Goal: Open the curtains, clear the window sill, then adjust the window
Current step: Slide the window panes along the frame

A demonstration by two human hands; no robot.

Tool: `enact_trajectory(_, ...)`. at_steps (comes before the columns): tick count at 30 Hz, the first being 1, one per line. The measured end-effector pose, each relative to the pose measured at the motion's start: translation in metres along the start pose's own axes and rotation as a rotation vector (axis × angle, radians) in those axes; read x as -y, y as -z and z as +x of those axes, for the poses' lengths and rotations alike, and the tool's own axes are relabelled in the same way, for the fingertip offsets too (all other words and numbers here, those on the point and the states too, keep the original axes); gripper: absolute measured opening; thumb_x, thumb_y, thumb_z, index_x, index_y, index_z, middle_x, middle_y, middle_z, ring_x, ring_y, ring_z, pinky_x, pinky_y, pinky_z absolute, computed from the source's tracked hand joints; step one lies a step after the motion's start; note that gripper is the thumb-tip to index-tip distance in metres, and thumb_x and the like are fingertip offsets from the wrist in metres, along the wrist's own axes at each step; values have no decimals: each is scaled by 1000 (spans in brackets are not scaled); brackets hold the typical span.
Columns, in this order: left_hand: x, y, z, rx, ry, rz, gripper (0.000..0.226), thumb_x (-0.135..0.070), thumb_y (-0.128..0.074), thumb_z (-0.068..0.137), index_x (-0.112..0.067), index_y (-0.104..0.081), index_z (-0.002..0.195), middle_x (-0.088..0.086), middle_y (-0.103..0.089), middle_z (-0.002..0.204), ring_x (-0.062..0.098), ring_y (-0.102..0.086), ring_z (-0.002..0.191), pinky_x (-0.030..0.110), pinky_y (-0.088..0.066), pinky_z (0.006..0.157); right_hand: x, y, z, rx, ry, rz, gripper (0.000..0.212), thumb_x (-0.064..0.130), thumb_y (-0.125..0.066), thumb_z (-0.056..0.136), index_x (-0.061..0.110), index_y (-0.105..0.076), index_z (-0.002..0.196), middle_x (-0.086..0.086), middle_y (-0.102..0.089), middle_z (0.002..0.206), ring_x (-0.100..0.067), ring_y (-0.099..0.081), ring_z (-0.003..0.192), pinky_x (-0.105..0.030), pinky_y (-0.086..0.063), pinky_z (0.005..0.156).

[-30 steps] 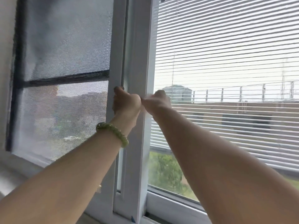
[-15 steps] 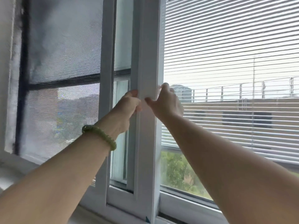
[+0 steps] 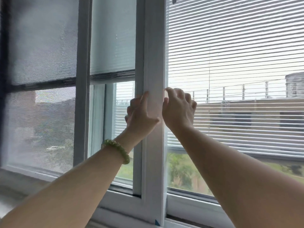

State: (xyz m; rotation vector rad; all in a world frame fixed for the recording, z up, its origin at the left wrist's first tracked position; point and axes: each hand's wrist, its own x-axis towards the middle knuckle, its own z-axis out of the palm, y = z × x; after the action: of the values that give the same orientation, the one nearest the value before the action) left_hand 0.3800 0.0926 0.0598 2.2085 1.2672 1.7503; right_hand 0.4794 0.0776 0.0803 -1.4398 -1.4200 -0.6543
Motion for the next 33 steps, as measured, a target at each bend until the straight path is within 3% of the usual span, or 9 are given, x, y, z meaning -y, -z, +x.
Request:
enact_trajectory(3, -11, -8, -9, 27, -70, 94, 90, -29, -70, 77, -28, -15, 148, 1, -19, 148, 20, -19, 138, 39, -22, 113, -19, 18, -4, 0, 12, -94, 42, 14, -40, 92, 23, -45, 133, -5, -41, 143, -29, -35, 129, -44, -24, 106)
enact_trajectory(8, -42, -21, -19, 29, -37, -91, 91, -22, -72, 76, -27, -16, 148, 6, -25, 143, 22, -21, 134, 41, -26, 115, -56, 44, -12, 23, 15, -272, 42, 14, -43, 90, 19, -44, 131, -8, -38, 145, -30, -33, 131, -44, -23, 107)
enact_trajectory(17, -80, -44, -35, 68, -99, -103, 87, -15, -68, 78, -23, -17, 148, 1, -25, 142, 16, -18, 133, 30, -17, 115, -96, 77, -24, 44, 12, -390, 45, 18, -46, 88, 18, -43, 133, -7, -37, 146, -29, -34, 132, -45, -22, 110)
enact_trajectory(26, -127, -69, -49, 104, -90, -169, 88, -14, -69, 77, -25, -19, 148, 1, -25, 139, 18, -20, 131, 34, -25, 115, -137, 122, -31, 21, -25, -428, 46, 22, -46, 89, 20, -40, 135, -4, -39, 145, -28, -36, 131, -44, -26, 107)
enact_trajectory(33, -153, -92, -52, 149, 9, -437, 88, -13, -70, 76, -26, -19, 148, 1, -28, 140, 20, -27, 131, 35, -32, 106, -166, 149, -44, 57, -51, -446, 46, 20, -46, 88, 21, -40, 134, -5, -41, 143, -28, -38, 129, -44, -27, 106)
